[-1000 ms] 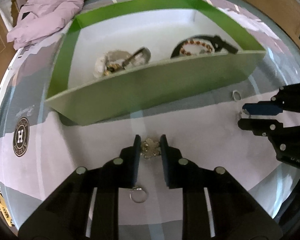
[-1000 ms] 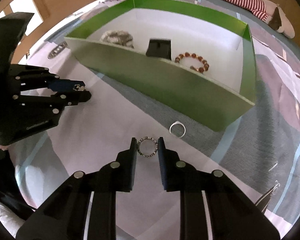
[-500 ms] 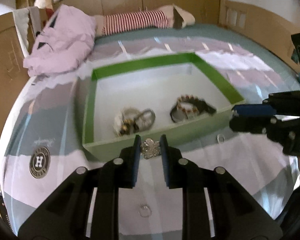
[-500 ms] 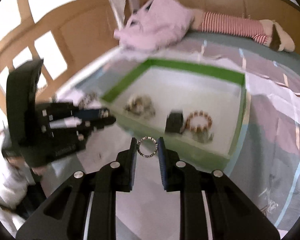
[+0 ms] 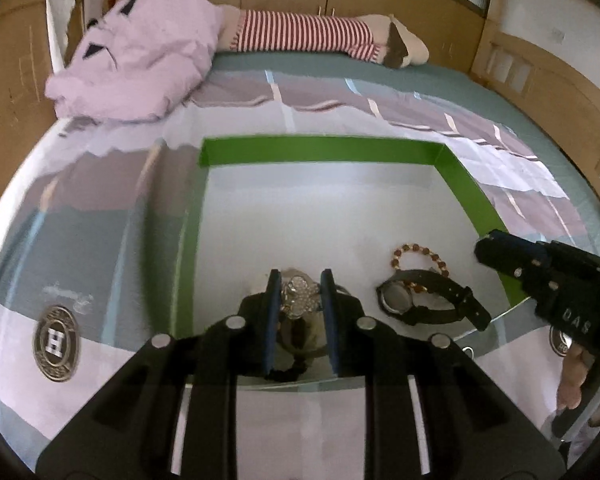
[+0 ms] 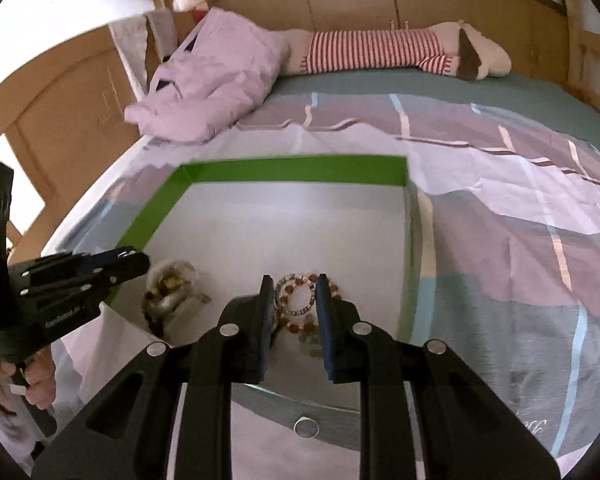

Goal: Organize jewelry
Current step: 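Carry the brooch and rhinestone ring into the green box and open both tools, then move the left tool to a small silver ring while the right tool reaches the plain silver ring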

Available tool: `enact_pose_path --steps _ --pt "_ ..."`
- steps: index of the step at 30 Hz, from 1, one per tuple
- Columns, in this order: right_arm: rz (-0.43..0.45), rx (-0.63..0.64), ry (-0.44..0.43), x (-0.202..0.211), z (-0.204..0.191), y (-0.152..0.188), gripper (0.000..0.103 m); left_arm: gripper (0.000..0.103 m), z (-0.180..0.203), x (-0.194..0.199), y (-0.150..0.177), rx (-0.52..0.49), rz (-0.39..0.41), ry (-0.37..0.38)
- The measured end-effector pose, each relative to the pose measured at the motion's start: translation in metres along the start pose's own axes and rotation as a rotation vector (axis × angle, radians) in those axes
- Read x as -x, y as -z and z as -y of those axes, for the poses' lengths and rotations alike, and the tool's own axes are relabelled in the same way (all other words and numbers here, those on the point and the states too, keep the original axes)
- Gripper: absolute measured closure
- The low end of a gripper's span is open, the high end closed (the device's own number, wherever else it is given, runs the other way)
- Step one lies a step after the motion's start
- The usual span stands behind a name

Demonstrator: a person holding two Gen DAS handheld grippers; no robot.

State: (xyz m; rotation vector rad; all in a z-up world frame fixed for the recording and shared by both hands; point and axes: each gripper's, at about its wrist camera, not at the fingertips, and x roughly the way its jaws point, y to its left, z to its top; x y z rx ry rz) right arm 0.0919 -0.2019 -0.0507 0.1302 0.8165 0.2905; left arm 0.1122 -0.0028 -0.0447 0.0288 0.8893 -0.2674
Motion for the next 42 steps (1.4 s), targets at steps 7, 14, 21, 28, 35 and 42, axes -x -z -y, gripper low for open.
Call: enact_pose_path --steps 7,14,21,28,35,42 --pt "0.047 -0.051 -0.085 0.024 0.01 -0.002 0.053 0.062 -0.001 0.017 0.001 -0.001 0.0 0.019" --pt "-0.177 0.082 -0.394 0.043 -0.003 0.025 0.053 0.065 -0.005 0.035 0.06 -0.057 -0.186 -0.047" --pt "-0.324 0.245 0.039 -0.016 -0.022 0.06 0.053 0.064 -0.006 0.029 0.089 -0.079 -0.265 -0.034" --pt "-0.458 0.296 -0.142 -0.026 -0.033 0.076 0.052 0.06 -0.009 0.02 0.098 -0.135 -0.323 -0.022" --pt "-0.425 0.273 -0.159 -0.013 -0.017 0.073 0.047 0.057 -0.003 0.024 0.118 -0.232 -0.333 0.049" --pt "-0.443 0.288 -0.125 -0.024 -0.026 0.078 0.045 0.085 -0.008 0.016 0.12 -0.233 -0.315 0.023"
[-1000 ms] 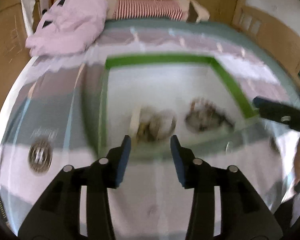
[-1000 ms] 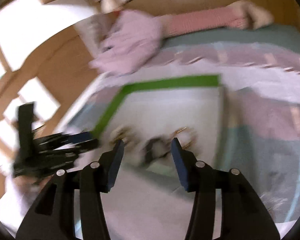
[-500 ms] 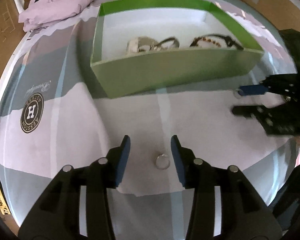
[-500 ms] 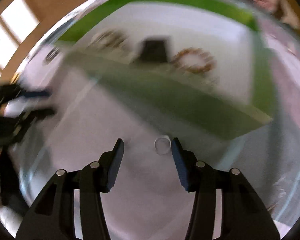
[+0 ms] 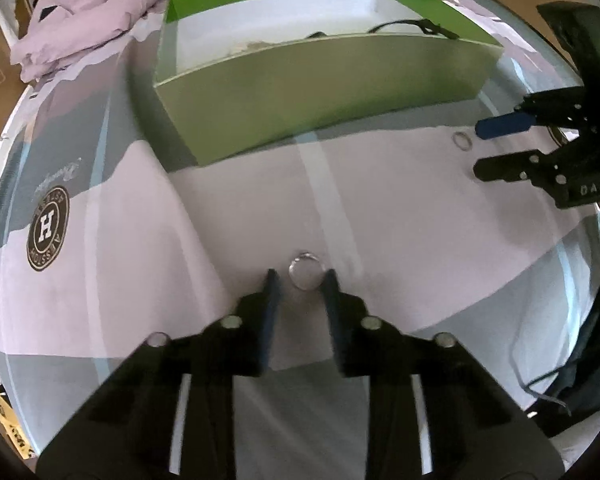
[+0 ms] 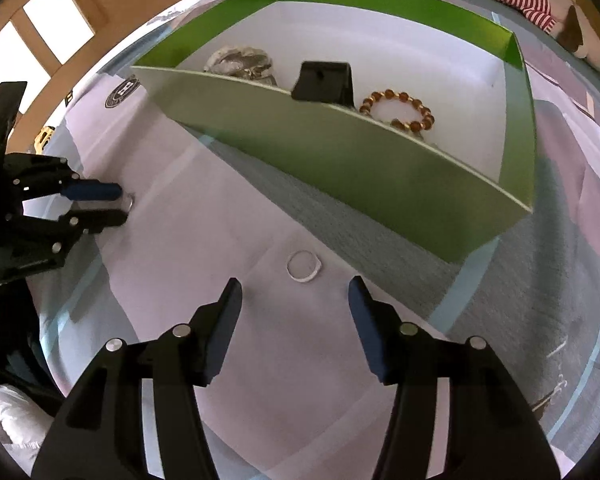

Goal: Organize jewelry
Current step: 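Move the left tool to a small silver ring while the right tool reaches the plain silver ring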

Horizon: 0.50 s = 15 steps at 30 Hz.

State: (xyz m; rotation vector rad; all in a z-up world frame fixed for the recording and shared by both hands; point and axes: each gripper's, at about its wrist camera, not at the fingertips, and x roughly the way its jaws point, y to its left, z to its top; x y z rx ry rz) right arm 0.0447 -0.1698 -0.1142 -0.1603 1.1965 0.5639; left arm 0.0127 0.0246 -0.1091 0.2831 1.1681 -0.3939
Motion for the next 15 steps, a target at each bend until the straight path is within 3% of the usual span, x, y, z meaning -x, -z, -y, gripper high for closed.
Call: enact_pose_path --steps 6,10,12,15 --pt "0.015 0.002 0.017 -0.006 -0.01 -0.006 0.044 0.086 0.011 -0.007 -0.016 -0.011 0.065 -0.055" --pt "0.015 0.013 0.001 -0.005 -0.012 -0.01 0.04 0.086 0.012 -0.001 -0.03 0.028 0.119 0.05" --pt "0.001 0.023 0.011 -0.002 -0.006 -0.003 0.03 0.086 0.011 0.004 -0.032 0.027 0.13 0.047" --pt "0.016 0.012 0.022 -0.003 -0.004 0.001 0.03 0.08 0.007 0.005 -0.031 0.048 0.128 0.047"
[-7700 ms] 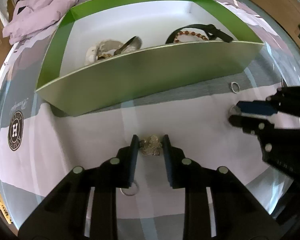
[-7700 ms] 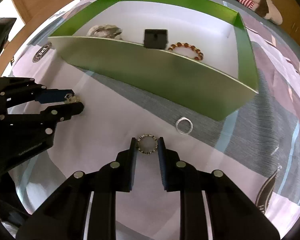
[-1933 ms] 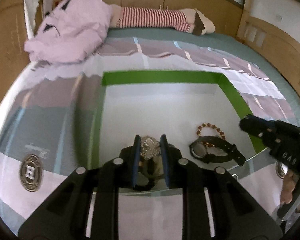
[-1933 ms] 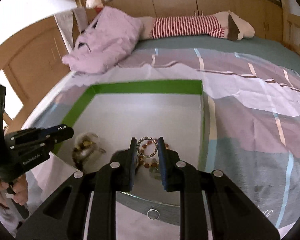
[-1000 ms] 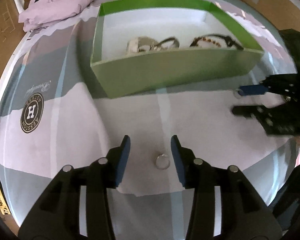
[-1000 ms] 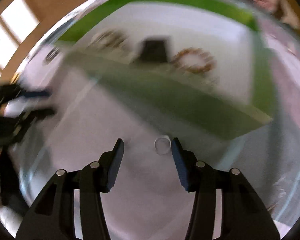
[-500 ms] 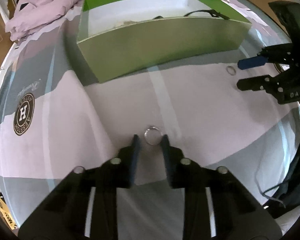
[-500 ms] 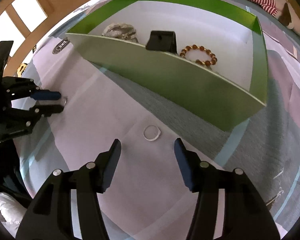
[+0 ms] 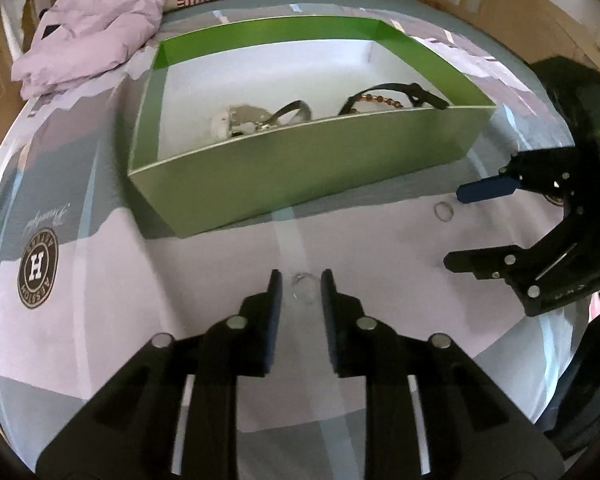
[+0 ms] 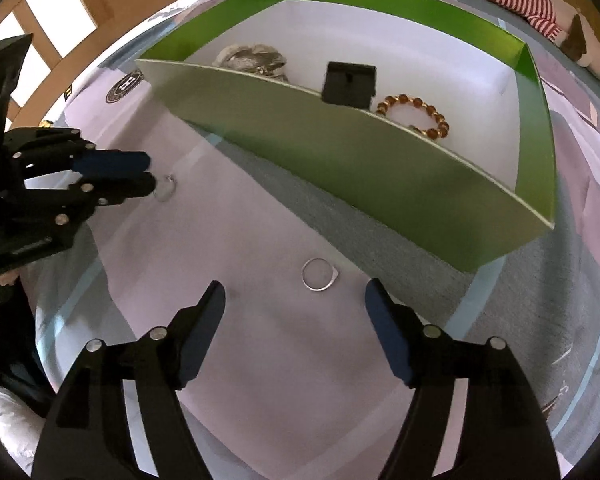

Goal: Organize jewelry
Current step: 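Move the left tool to a small silver ring while the right tool reaches the plain silver ring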

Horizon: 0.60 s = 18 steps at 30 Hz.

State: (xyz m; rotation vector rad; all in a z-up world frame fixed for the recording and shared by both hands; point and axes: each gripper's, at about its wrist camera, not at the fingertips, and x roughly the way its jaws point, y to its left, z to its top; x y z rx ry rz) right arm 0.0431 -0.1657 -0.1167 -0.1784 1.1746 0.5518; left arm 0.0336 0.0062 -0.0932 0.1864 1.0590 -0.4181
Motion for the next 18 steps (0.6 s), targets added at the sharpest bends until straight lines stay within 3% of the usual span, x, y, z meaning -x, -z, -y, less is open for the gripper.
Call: enact_pose_path --steps 1,3,4,6,9,14,17,18 --pt "0.019 -0.007 0.009 0.0 0.001 0.0 0.031 0.079 0.001 0.0 0.002 0.004 -0.006 -0.004" --pt "0.049 -0.013 0.022 -0.002 -0.002 -0.002 0.047 0.077 0.002 -0.005 0.004 0.005 -0.024 -0.012" --pt "0.042 -0.003 0.031 -0.005 -0.005 -0.003 0.056 0.075 0.002 -0.008 0.004 0.003 -0.035 -0.014" --pt "0.036 0.021 0.037 -0.005 -0.01 -0.004 0.084 0.074 0.004 -0.012 0.004 -0.006 -0.045 -0.017" --pt "0.023 0.067 -0.028 -0.002 -0.02 -0.002 0.084 0.074 0.006 -0.011 0.007 -0.025 -0.045 -0.015" --pt "0.046 0.028 0.077 0.003 -0.003 0.004 0.082 0.063 0.006 -0.007 0.011 -0.032 -0.04 -0.002" --pt "0.087 0.022 0.057 0.022 0.004 0.009 0.044 0.063 0.008 -0.01 0.011 -0.035 -0.047 -0.001" --pt "0.101 0.027 0.055 0.027 0.004 0.011 0.043 0.063 0.008 -0.012 0.009 -0.036 -0.048 -0.005"
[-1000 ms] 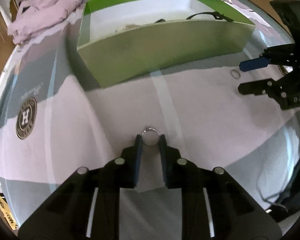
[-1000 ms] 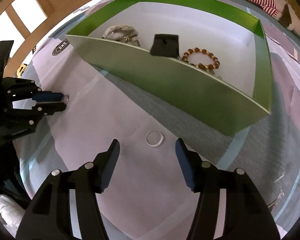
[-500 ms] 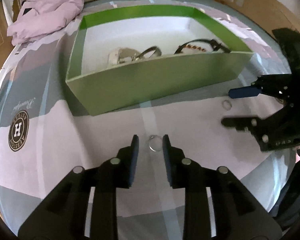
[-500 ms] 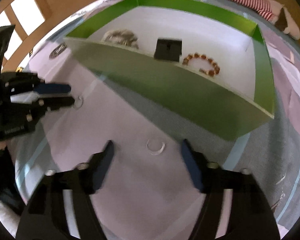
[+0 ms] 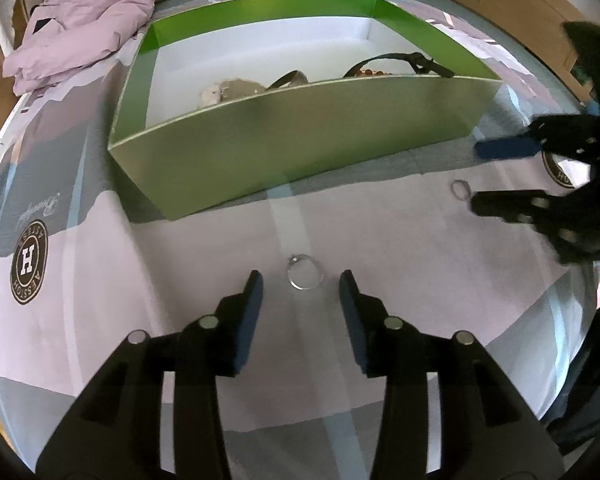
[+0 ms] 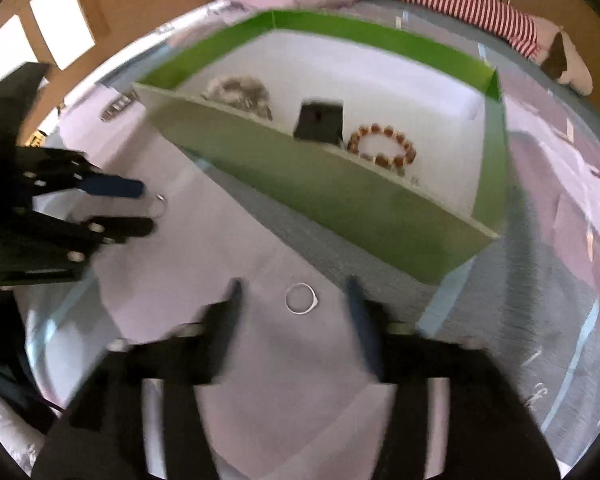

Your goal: Organize jewelry

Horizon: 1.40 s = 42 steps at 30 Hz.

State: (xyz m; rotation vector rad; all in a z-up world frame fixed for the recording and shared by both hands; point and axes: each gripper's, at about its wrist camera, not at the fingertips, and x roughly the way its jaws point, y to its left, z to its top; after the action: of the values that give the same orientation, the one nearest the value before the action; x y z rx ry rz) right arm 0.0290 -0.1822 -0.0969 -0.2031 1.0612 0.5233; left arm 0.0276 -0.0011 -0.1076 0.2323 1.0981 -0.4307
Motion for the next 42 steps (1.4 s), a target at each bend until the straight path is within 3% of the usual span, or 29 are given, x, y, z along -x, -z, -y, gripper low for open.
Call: enact_pose_path --steps 4,6,8,10,11,17,21,27,28,30,31,34,38,42 --pt "-0.03 0.014 -0.001 -0.002 0.0 0.004 0.043 0.063 0.008 -0.006 -0.005 -0.019 0.001 -0.006" --pt "-0.059 0.01 -0.004 -0.011 0.005 0.006 0.045 0.071 0.01 -0.008 -0.008 -0.019 0.003 -0.011" --pt "-0.088 0.006 0.009 -0.028 -0.009 0.001 0.058 0.085 0.01 -0.008 -0.01 -0.01 0.009 -0.015" --pt "-0.074 0.009 0.014 -0.03 -0.013 -0.002 0.067 0.085 0.01 -0.008 -0.011 -0.005 0.014 -0.024" --pt "-0.071 0.002 0.003 -0.03 -0.014 -0.004 0.079 0.085 0.011 -0.008 -0.011 -0.006 0.017 -0.03" --pt "-0.052 -0.021 0.028 -0.03 -0.013 -0.008 0.084 0.085 0.015 -0.008 -0.011 -0.016 0.029 -0.062" --pt "-0.06 -0.063 0.106 -0.026 0.006 -0.002 0.083 0.085 0.016 -0.008 -0.01 -0.021 0.029 -0.066" --pt "-0.067 0.015 0.006 -0.023 -0.017 0.005 0.081 0.085 0.018 -0.008 -0.01 -0.026 0.031 -0.072" --pt "-0.063 0.037 0.004 -0.022 -0.023 0.005 0.076 0.085 0.018 -0.008 -0.01 -0.027 0.031 -0.075" --pt "-0.052 0.044 0.007 -0.019 -0.024 0.004 0.046 0.085 0.019 -0.007 -0.01 -0.022 0.033 -0.073" --pt "-0.033 0.036 0.014 -0.014 -0.019 0.002 0.044 0.085 0.018 -0.005 -0.009 -0.021 0.034 -0.073" --pt "-0.011 0.019 -0.017 0.0 -0.007 0.003 0.044 0.083 0.018 -0.001 -0.007 -0.025 0.041 -0.082" --pt "-0.027 0.026 -0.018 0.001 -0.002 0.009 0.044 0.062 0.021 0.001 -0.006 -0.033 0.043 -0.078" --pt "-0.065 0.058 -0.029 -0.015 -0.015 0.009 0.044 0.059 0.02 -0.007 -0.008 -0.033 0.028 -0.087"
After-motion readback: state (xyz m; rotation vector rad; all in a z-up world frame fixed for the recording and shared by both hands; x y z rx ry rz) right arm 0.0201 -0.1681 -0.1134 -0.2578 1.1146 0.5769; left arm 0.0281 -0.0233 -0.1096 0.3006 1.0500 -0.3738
